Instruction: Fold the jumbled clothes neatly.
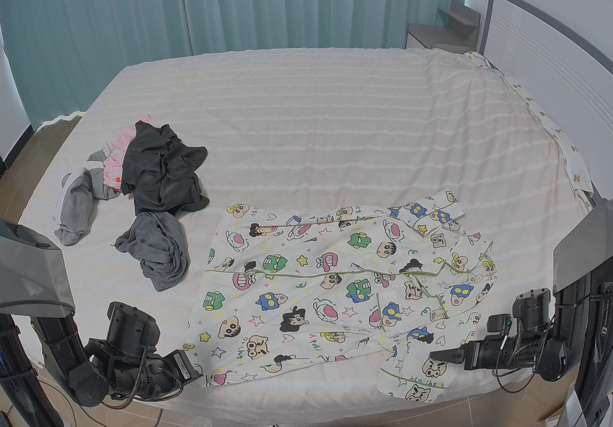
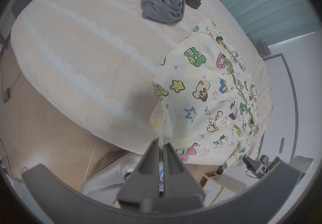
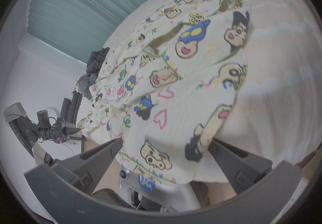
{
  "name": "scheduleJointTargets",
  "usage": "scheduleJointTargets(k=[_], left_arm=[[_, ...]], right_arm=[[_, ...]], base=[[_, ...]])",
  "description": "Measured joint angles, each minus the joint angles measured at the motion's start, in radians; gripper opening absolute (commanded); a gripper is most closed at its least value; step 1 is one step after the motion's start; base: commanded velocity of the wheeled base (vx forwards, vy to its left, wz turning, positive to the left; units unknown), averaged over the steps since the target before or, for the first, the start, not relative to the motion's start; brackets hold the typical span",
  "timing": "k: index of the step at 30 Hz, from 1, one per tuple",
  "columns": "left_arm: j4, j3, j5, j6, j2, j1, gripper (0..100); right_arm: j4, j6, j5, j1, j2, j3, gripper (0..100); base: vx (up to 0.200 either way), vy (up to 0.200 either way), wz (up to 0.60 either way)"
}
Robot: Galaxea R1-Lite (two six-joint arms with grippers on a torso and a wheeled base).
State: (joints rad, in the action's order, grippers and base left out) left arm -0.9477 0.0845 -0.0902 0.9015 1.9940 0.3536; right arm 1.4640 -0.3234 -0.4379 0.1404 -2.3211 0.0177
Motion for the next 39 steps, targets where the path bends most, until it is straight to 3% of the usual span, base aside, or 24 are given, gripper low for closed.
scheduleJointTargets(k=[1,10,21,31,39], left_arm=[[0.000,0.000,0.000,0.000,0.000,0.000,0],[0.000,0.000,-0.001,0.001,0.000,0.002,0],[0.000,-0.012,0.002,-0.003,-0.003,0.002,0],[0.000,-0.025,0.009,-0.012,-0.010,0.002,0],[0.000,-0.046,0.009,-0.027,-0.008,0.004,0]], right_arm=[[0.033,0.000,0.000,0.001,-0.011,0.000,0],[0.088,-0.003,0.029,0.049,-0.087,0.000,0],[0.074,-0.006,0.052,0.034,-0.096,0.000,0],[-0.200,0.013,0.046,0.000,0.040,0.000,0],[-0.357,0.086,0.035,-0.032,0.140,0.000,0]], base=[[0.000,0.000,0.00],[0.000,0.000,0.00],[0.000,0.000,0.00],[0.000,0.000,0.00],[0.000,0.000,0.00]])
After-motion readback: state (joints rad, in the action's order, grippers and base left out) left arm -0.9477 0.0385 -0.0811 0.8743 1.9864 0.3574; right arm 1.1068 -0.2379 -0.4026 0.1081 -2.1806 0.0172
